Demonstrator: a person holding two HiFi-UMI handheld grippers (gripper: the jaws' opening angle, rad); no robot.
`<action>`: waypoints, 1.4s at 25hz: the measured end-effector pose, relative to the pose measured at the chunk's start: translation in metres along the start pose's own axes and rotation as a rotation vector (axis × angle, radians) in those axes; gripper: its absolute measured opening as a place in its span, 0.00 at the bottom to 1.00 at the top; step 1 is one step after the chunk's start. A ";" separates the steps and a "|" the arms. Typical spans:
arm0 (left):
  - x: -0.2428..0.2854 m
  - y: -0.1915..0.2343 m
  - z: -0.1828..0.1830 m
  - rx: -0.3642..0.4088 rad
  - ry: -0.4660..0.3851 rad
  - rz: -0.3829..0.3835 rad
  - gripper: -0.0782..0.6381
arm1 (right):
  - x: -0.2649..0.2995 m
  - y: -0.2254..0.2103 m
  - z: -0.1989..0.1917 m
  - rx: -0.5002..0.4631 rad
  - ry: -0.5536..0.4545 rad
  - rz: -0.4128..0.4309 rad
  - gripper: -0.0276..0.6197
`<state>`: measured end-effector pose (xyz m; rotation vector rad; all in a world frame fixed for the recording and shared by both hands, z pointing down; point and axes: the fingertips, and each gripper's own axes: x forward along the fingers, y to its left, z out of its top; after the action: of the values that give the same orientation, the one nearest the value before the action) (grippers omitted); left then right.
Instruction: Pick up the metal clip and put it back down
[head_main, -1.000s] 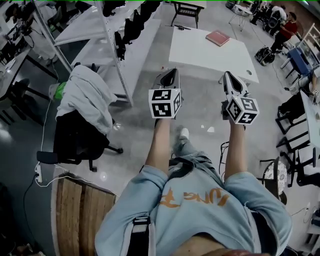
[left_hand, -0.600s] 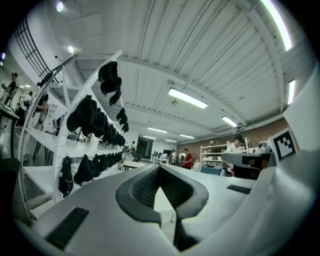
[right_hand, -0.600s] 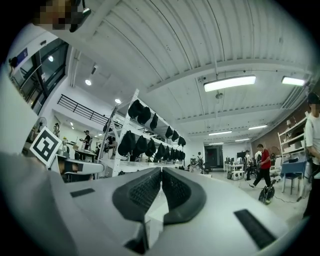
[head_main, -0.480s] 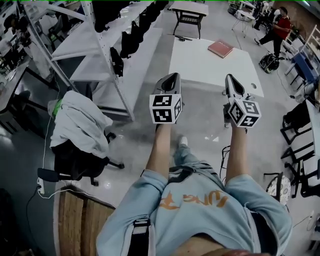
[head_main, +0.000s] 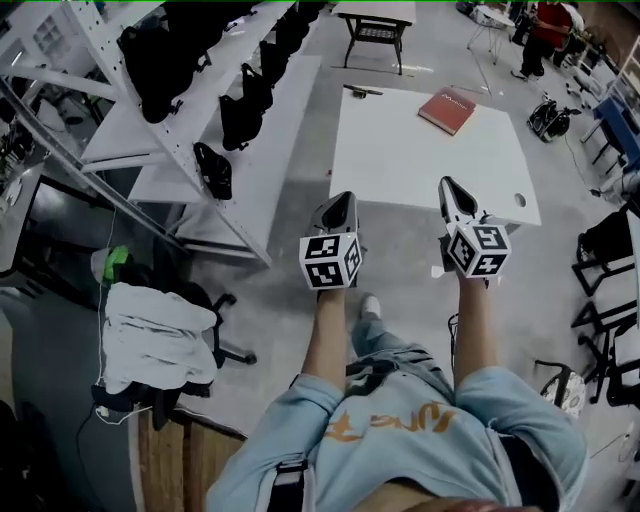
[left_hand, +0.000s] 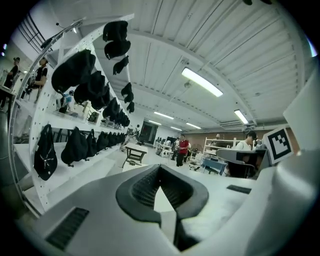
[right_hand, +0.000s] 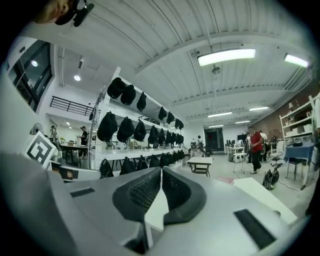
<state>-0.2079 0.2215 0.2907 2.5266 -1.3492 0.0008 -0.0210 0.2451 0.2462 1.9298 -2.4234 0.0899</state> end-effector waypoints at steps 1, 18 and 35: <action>0.011 0.003 0.000 0.003 0.012 0.003 0.14 | 0.011 -0.005 -0.004 0.013 0.008 0.003 0.09; 0.197 0.015 0.016 0.054 0.103 0.004 0.14 | 0.172 -0.123 -0.038 0.177 0.053 0.018 0.09; 0.224 0.057 -0.002 0.006 0.124 0.035 0.14 | 0.222 -0.099 -0.039 -0.010 0.061 0.080 0.09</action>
<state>-0.1271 0.0095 0.3358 2.4633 -1.3456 0.1664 0.0255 0.0103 0.3025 1.7987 -2.4567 0.1370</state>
